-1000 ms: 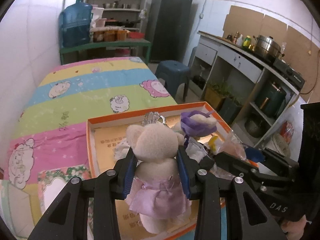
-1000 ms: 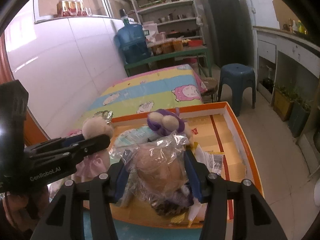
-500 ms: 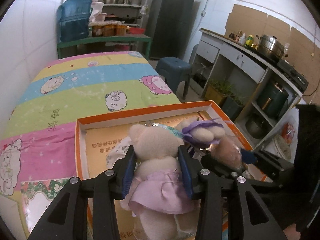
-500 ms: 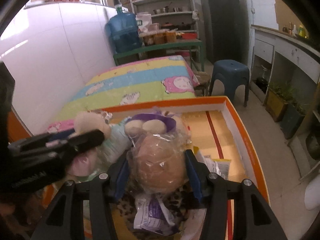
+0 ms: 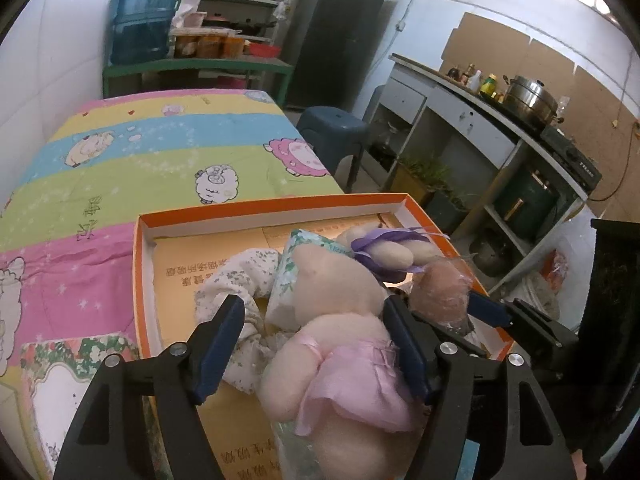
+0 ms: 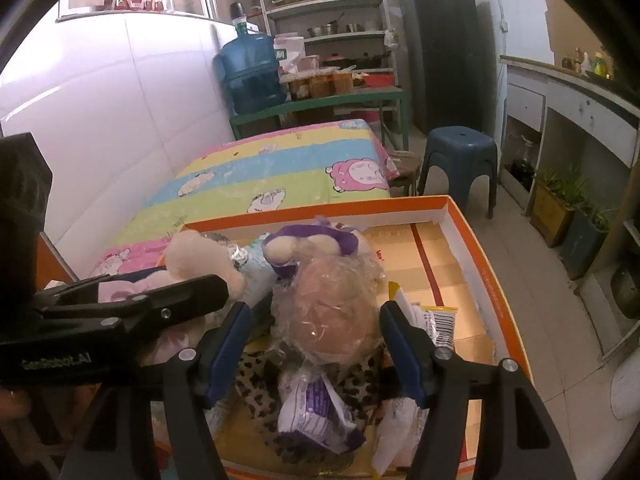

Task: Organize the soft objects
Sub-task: 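Lower the teddy bear into the box with the left tool while the right tool releases the orange ball, then withdraw both tools from the box back over the quilt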

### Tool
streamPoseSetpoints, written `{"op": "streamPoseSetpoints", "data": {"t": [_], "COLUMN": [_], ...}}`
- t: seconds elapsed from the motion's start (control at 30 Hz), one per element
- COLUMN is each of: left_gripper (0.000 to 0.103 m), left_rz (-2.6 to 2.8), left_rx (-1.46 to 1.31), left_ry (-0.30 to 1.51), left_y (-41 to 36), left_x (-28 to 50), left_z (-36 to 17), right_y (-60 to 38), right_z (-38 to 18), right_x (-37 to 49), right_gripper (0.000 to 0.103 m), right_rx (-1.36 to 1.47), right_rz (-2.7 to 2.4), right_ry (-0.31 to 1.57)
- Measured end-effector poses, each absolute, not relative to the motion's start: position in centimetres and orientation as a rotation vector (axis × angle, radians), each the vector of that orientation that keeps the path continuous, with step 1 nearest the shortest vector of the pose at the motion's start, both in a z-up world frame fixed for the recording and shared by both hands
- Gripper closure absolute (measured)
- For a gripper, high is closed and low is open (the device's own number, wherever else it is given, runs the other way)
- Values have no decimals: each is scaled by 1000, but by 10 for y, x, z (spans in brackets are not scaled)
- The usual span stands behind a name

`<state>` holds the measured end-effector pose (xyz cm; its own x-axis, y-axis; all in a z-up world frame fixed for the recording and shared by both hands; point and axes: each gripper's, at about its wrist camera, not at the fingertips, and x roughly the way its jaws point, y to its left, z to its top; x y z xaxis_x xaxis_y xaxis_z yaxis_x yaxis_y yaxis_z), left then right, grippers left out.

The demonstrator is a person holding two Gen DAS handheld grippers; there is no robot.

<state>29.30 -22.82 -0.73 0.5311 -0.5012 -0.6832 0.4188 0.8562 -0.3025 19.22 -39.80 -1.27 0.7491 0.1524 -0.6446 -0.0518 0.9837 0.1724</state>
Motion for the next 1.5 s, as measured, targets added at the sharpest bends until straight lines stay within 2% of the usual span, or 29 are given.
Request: {"op": "streamPoseSetpoints", "data": {"t": [0.57,0.83,1.27,1.5], "left_gripper": [29,29,29,29], "left_rz": [-536,-438,-215,-171], "left_rx": [-109,-108,-13,-57], "left_ry": [721,650,520,515], "left_y": [-205,-167,-98,-59], "left_x": [257,223,135,99], "left_z": [35,59,89,101], "right_y": [-398,-382,-317,-276], "right_z": [17,42,78,98], "right_x": [160,129,78,50], "right_gripper": [37,36,36,36], "right_rx": [171,190,159,98], "right_rz": [70,24,34,57], "right_ry": [664,618,561,506]}}
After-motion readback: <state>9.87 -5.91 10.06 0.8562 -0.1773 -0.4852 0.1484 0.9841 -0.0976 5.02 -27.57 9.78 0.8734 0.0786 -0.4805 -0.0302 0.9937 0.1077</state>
